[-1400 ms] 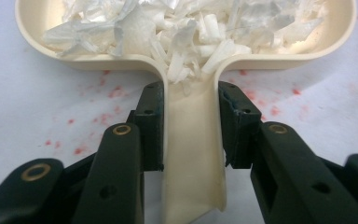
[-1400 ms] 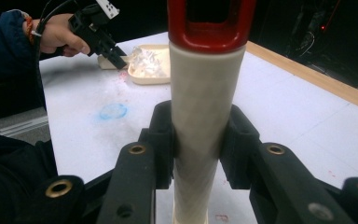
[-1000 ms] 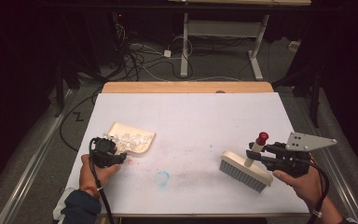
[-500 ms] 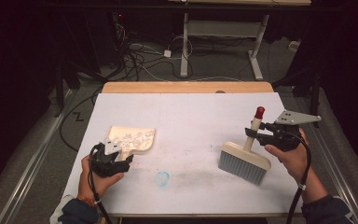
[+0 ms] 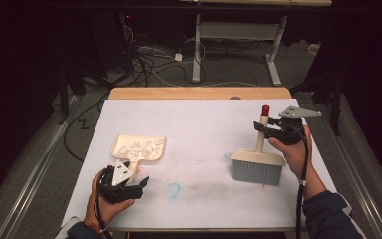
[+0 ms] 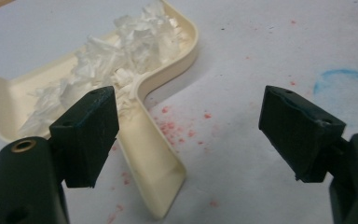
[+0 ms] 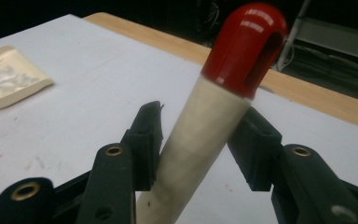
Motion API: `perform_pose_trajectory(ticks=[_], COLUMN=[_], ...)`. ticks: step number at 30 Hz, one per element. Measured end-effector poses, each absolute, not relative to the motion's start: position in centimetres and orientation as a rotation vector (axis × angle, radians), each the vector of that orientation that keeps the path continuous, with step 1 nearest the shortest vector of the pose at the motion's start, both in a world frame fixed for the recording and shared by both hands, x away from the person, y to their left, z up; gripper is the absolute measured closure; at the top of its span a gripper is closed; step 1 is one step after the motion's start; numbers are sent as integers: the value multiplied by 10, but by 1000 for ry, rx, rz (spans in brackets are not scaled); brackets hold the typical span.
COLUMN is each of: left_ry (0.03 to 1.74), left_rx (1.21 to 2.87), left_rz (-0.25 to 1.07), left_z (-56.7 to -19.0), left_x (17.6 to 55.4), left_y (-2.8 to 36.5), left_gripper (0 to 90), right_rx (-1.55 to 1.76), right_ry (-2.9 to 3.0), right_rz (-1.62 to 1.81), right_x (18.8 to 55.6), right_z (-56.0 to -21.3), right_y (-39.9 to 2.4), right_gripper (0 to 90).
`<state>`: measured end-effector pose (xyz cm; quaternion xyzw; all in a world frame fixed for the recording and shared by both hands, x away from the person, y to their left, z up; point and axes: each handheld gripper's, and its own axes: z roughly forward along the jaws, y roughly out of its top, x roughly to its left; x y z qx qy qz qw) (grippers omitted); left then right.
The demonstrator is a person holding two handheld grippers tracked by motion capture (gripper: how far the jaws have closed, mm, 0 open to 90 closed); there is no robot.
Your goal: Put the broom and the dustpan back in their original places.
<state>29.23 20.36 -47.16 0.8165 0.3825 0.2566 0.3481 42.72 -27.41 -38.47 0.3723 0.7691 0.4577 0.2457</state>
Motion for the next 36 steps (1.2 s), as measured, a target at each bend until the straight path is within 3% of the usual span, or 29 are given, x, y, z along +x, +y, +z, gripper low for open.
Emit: perform_pose_trajectory(ticks=[7,12,21,36], left_ry=[961,945,916,909], left_rx=[2140,2135,2133,2142], left_rz=[656,679,684,696], left_z=[-474,-473,-471,-472], left_x=[292,290,289,288], left_y=[198,196,196,194], left_gripper=[201,211,211,211], right_rx=[1047,1015,976,924], right_ry=[2068,2033,1934,1939], right_rz=[1225,1175,1221,1244], right_x=[446,451,439,422], right_z=[-389,-383,-363,-371], right_y=[-259,-247,-246,-247], right_gripper=[546,469,424,373])
